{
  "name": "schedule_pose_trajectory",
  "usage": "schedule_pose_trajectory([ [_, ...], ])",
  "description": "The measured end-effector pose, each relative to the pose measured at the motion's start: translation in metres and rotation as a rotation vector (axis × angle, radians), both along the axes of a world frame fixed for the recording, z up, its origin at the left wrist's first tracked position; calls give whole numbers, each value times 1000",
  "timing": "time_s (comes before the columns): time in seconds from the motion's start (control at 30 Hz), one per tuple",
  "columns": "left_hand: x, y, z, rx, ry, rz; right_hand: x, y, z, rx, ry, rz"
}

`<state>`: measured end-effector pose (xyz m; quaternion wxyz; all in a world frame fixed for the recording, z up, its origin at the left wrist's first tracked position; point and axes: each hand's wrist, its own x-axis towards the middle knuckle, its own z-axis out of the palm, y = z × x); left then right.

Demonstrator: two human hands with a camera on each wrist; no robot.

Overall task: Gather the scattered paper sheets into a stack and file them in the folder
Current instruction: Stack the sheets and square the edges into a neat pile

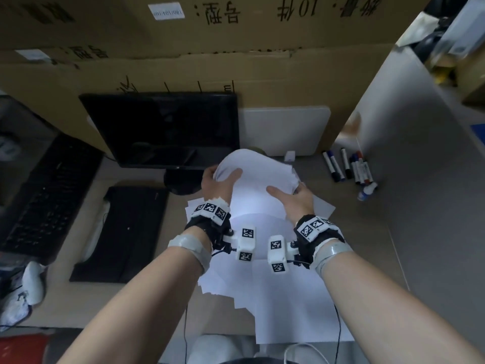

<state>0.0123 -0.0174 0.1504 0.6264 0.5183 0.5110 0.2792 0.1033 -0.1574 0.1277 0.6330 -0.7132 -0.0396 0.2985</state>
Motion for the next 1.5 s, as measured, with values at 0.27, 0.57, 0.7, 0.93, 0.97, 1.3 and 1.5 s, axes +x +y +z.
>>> schedule_pose_trajectory([
  [0.27, 5, 14, 16, -139, 80, 118, 12, 9, 2, -96, -30, 50],
  [0.57, 23, 26, 16, -2, 294, -49, 14, 25, 15, -35, 69, -31],
  [0.7, 25, 31, 13, -42, 272, -63, 19, 37, 19, -14, 122, -148],
  [0.93, 25, 44, 3, 21, 225, 33, 29, 51, 22, -32, 49, -245],
  [0.97, 25, 45, 3, 25, 222, 37, 30, 52, 21, -33, 39, -257],
  [1.3, 35, 45, -6, 74, 157, -38, 36, 58, 17, -5, 35, -292],
  [1.5, 15, 56, -34, 190, 257, -238, 39, 51, 17, -6, 10, -228],
])
